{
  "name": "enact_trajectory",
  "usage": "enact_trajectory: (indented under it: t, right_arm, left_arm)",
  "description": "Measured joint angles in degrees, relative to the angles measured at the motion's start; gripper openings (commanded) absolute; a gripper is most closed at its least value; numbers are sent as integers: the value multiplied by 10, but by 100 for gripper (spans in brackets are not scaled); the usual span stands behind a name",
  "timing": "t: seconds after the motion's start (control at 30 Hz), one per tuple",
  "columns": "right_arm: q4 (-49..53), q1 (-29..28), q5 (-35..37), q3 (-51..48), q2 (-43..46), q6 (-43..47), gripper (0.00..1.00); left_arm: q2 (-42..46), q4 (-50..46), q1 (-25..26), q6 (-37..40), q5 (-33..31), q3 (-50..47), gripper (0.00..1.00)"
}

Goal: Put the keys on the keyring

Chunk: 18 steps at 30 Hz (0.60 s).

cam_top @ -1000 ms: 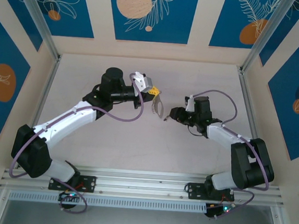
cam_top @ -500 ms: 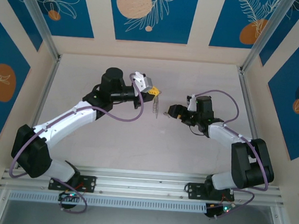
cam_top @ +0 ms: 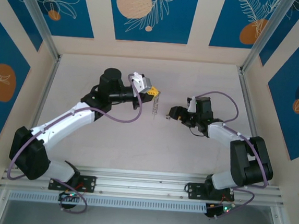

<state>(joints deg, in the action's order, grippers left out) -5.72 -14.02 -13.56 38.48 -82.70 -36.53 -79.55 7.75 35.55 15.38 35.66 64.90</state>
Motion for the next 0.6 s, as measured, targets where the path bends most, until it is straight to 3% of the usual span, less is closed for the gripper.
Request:
enact_trajectory:
  t: [0.23,0.6]
  right_arm:
    - [-16,37,-67,28,57,8,46]
    - [-162,105,-263,43,124,21,40]
  left_arm:
    - [0,-17,0,2,15,0,0]
    - [-32,-42,0,2,53,36,0]
